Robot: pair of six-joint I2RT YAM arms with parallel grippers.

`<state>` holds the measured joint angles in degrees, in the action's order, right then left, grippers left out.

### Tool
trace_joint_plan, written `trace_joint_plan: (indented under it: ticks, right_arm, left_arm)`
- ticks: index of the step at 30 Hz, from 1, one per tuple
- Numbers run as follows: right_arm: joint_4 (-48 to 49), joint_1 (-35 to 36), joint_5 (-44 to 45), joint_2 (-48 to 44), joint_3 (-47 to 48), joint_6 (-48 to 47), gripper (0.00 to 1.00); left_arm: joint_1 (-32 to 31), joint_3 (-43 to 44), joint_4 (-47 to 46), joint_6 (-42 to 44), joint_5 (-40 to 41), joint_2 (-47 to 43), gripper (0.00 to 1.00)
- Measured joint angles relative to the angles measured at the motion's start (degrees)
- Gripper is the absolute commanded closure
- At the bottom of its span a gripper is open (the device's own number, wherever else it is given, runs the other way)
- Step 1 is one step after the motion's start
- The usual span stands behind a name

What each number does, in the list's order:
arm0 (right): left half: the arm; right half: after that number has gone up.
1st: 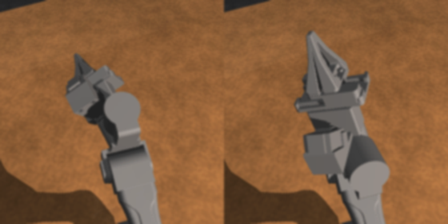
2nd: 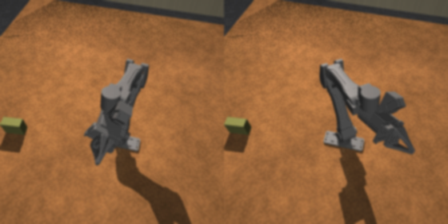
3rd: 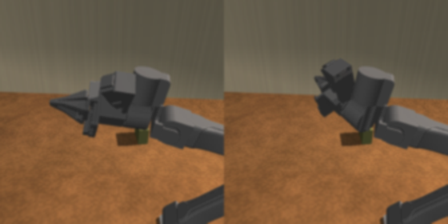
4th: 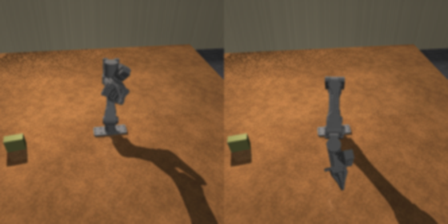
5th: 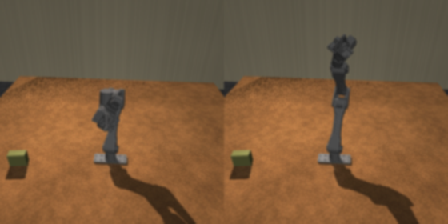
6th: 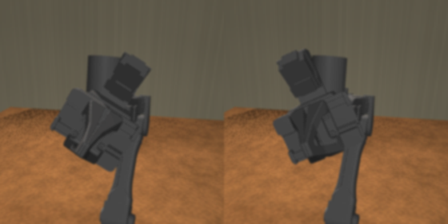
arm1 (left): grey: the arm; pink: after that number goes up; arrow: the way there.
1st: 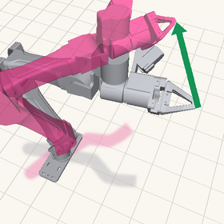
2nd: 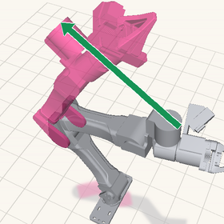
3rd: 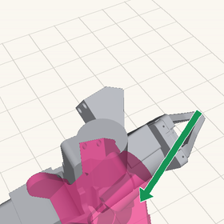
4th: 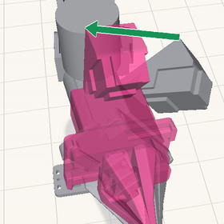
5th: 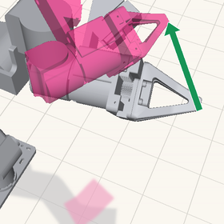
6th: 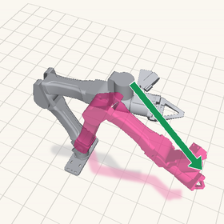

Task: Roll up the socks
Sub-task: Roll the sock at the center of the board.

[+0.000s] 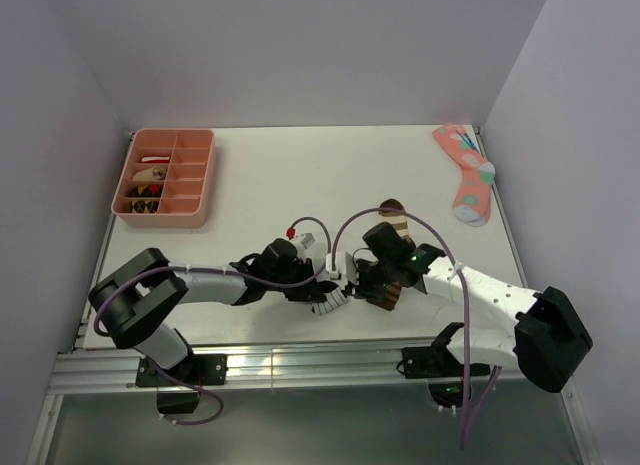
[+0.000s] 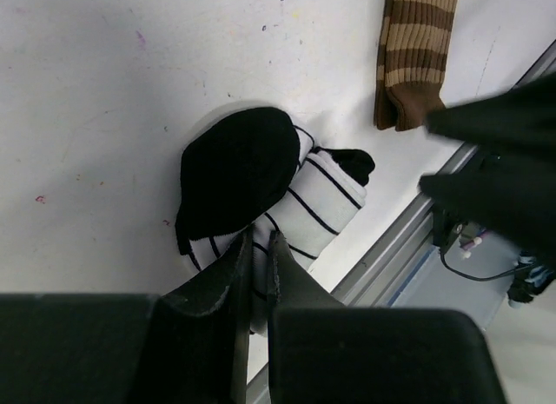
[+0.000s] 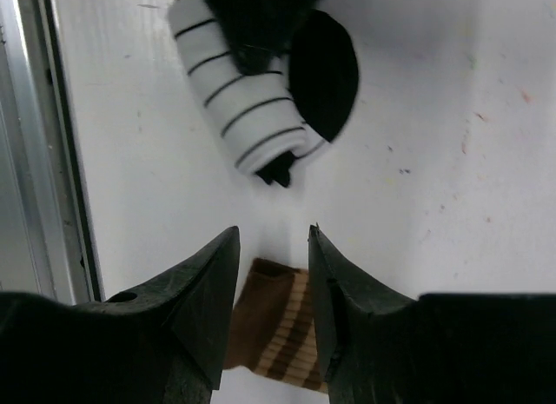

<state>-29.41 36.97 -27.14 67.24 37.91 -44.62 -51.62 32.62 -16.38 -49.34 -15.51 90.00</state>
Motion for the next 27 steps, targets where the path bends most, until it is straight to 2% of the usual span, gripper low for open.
trace_joint_plan:
  ticks: [3, 14, 27]
  right_arm:
    - [2.8, 5.6, 2.6, -0.7, -2.1, 0.2, 0.55]
    - [9.9, 17.0, 9.7, -1.2, -5.0, 0.1, 0.52]
    - [17.0, 25.6, 16.6, -0.1, -7.9, -0.9, 0.52]
  left_arm:
    - [1.3, 1.1, 1.4, 0.1, -2.6, 1.0, 1.00]
    - [5.2, 2.9, 6.1, 0.7, -8.6, 2.1, 1.00]
    - [7.0, 4.8, 9.6, 2.4, -12.6, 3.5, 1.00]
